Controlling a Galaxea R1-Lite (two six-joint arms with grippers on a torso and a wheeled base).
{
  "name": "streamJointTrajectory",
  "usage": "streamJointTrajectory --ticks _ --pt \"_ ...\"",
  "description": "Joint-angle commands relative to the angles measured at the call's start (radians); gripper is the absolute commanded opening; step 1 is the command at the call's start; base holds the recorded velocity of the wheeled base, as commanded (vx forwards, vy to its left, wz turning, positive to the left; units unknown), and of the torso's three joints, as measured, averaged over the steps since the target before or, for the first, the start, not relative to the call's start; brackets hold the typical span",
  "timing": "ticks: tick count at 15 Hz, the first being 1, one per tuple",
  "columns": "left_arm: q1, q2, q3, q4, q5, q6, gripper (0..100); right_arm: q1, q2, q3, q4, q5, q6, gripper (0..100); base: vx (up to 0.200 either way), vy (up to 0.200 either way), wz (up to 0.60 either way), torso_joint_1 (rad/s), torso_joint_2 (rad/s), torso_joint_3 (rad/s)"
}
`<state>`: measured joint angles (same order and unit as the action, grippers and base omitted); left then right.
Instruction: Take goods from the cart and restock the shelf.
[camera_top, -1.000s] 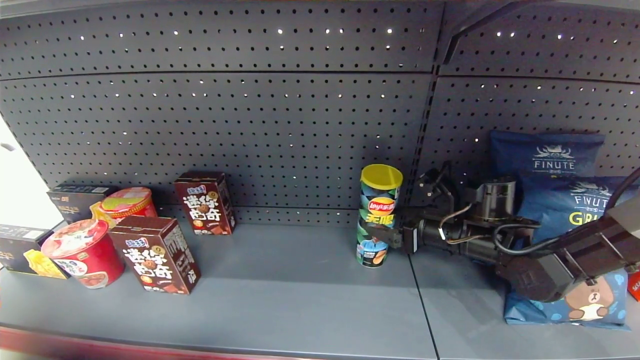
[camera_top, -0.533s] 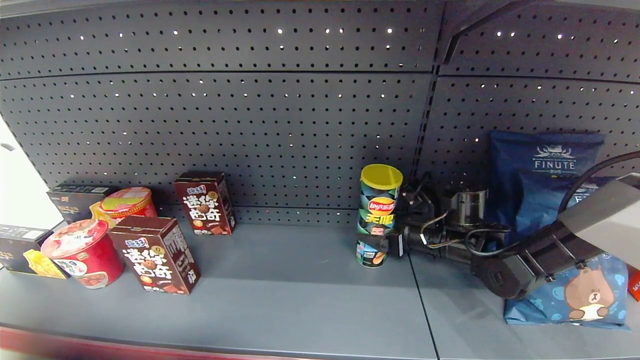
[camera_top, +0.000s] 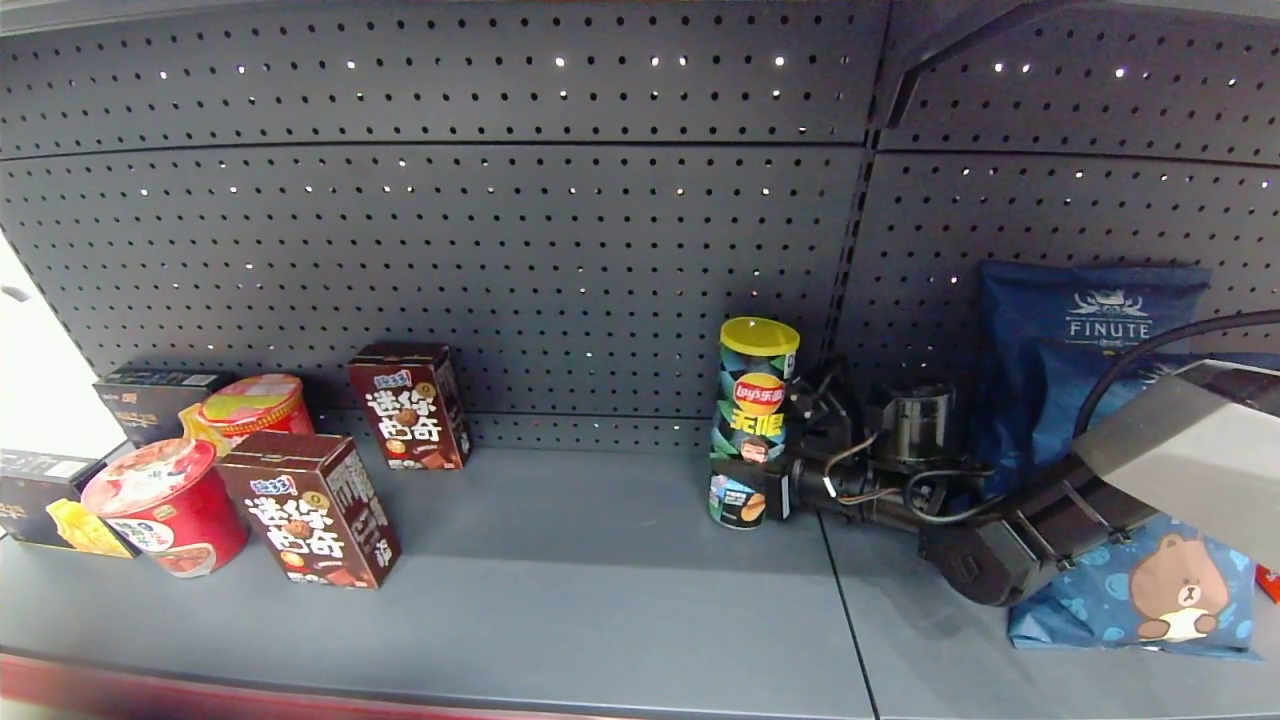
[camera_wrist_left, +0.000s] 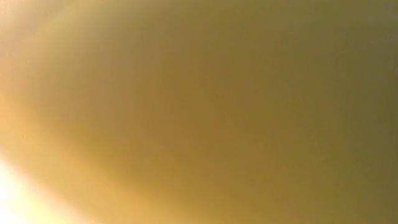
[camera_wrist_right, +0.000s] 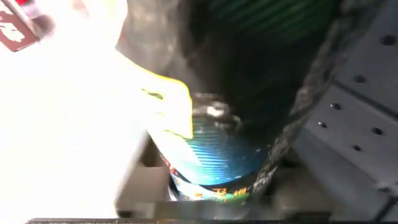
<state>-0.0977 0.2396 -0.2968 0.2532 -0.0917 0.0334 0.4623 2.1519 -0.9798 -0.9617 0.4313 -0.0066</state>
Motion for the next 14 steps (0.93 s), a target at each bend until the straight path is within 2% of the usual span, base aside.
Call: streamJointTrajectory --ticks 1,3,5,7,8,13,14 --pt "0.001 -0.006 0.001 0.000 0.001 0.000 0 0.024 -0.033 0.010 0.001 -0.005 0.004 0 0.000 0.000 0.00 0.000 0.00 0.000" --pt "0.003 -0.017 0.001 0.000 0.001 0.000 0 0.056 -0.096 0.056 0.004 -0.009 0.005 0 0.000 0.000 0.00 0.000 0.00 0.000" --pt "0.003 -0.046 0.011 0.001 0.001 0.000 0 0.071 -0.188 0.125 0.018 -0.078 0.004 0 0.000 0.000 0.00 0.000 0.00 0.000" --pt "0.004 -0.063 0.021 0.001 0.003 0.000 0 0.073 -0.265 0.193 0.032 -0.091 0.005 0 0.000 0.000 0.00 0.000 0.00 0.000" --pt "0.006 -0.069 0.022 0.001 0.006 0.000 0 0.073 -0.343 0.268 0.044 -0.097 0.004 0 0.000 0.000 0.00 0.000 0.00 0.000" --pt "0.006 -0.065 0.002 0.000 0.006 0.003 0 0.108 -0.532 0.478 -0.008 -0.114 0.008 0 0.000 0.000 0.00 0.000 0.00 0.000" --pt "0.006 -0.060 0.002 0.000 0.007 0.006 0 0.114 -0.554 0.538 -0.054 -0.114 0.017 0 0.000 0.000 0.00 0.000 0.00 0.000"
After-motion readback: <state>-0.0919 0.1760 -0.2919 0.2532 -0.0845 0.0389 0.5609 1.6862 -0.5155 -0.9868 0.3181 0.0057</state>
